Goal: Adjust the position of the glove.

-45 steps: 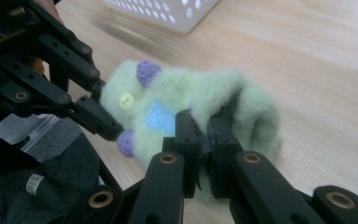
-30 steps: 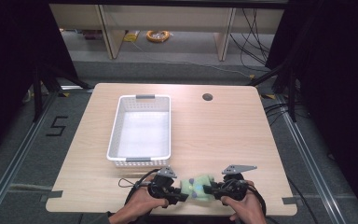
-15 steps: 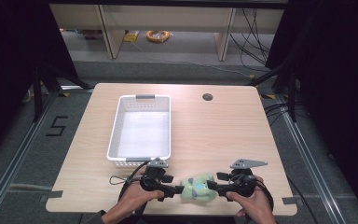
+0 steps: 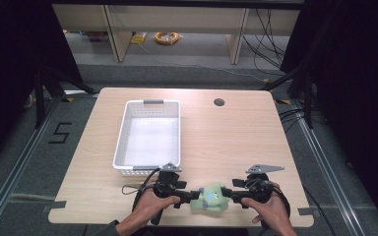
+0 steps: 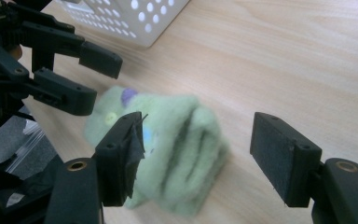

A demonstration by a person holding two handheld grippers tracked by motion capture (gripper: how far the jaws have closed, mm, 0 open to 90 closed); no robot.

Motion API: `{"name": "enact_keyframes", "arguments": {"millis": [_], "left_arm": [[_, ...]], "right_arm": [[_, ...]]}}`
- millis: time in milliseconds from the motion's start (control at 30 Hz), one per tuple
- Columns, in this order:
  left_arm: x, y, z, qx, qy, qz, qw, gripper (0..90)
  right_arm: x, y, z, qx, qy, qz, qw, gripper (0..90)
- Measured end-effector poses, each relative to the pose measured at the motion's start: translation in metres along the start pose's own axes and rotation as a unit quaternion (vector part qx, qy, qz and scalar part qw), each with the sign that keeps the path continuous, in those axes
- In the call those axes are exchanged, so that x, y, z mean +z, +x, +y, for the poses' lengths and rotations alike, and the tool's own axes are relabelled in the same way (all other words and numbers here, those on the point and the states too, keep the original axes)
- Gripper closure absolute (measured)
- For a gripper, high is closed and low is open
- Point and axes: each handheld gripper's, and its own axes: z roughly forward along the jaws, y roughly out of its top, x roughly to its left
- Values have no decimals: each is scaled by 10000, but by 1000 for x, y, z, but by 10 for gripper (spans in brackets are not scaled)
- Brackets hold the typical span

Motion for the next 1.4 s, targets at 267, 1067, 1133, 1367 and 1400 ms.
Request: {"name": "enact_keyframes", "arguments": {"millis": [267,1067,1133,1367,1400], "left_arm": [[11,-2,-3,-67,85,52,9999,304],[26,-7,-11,183,361,72,9992,421],[26,-7,-11,214,363,85,9991,438],[28,-6,-13,180,310,-39,9993,515],[27,-6,-13,204,323,-51,9993,515]], "right_arm": [[8,-3,4,-32,124,-42,9999,377],[37,-2,-14,218,812,144,9964,432],[37,-1,-15,242,765,125,9967,441],[39,-2,-17,291,770,292,9962,518],[39,-2,-18,282,756,365,9961,532]]}}
